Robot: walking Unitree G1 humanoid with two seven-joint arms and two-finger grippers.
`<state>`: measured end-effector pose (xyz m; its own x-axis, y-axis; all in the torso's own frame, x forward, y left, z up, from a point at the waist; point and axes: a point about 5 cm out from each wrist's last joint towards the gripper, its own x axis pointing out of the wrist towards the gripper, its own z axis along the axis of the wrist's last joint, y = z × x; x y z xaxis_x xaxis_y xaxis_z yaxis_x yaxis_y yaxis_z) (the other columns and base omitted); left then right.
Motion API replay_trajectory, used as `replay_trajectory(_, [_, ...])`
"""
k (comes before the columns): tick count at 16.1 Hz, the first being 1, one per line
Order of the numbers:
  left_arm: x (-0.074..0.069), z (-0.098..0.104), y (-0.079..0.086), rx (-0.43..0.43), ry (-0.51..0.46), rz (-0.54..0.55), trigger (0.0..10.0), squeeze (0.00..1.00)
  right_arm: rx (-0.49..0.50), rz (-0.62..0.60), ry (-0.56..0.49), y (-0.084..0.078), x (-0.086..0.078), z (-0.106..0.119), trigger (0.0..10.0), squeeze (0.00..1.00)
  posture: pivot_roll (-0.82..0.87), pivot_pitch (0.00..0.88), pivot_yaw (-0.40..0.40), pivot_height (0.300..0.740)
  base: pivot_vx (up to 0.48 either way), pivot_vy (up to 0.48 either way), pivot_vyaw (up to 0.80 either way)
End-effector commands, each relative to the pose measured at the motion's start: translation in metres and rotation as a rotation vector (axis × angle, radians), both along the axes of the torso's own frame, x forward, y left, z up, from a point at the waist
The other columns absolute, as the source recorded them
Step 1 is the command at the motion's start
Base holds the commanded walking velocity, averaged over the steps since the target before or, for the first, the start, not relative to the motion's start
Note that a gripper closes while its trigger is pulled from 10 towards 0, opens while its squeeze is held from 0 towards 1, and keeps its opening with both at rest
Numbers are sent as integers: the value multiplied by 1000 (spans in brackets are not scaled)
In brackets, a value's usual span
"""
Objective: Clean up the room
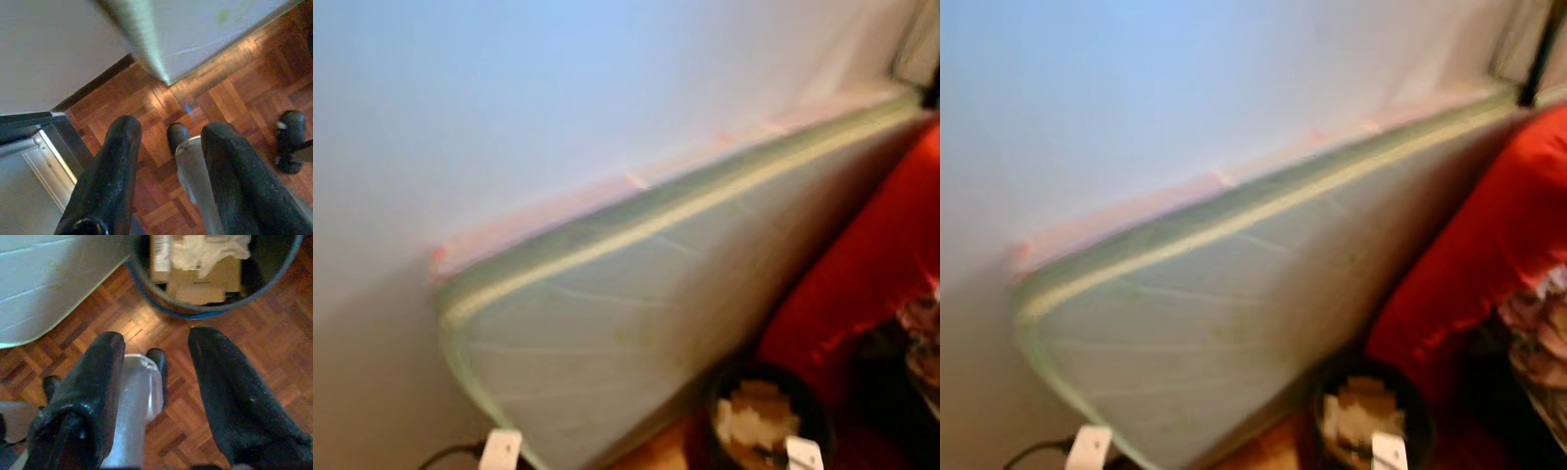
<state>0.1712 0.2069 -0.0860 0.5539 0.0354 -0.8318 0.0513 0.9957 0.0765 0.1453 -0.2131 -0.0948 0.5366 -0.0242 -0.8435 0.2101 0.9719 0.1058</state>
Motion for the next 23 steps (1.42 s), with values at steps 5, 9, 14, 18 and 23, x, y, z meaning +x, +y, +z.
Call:
replay_trajectory(5, [2,0,-9,-13,-5,-19,10000,0,-12,-12,8,-6,-4,0,10000,0,-29,0,7,740,0,-480,0])
replay_trajectory(9, [3,0,-10,-18,-9,-15,10000,0,-15,-12,7,-7,-3,0,10000,0,-30,0,4,740,0,-480,0])
replay_trajectory(14, [5,1,-9,-19,-16,-2,10000,0,-13,-18,3,-8,-2,1,10000,0,-26,0,0,740,0,-480,0])
replay_trajectory(18, [6,1,-11,-26,-18,13,10000,0,-13,-31,5,-12,-3,1,10000,0,-30,15,-7,740,0,-431,0])
replay_trajectory(23, [7,2,-9,-30,-28,43,10000,0,-13,-23,17,-13,-3,1,10000,0,-37,27,-2,740,0,0,-420])
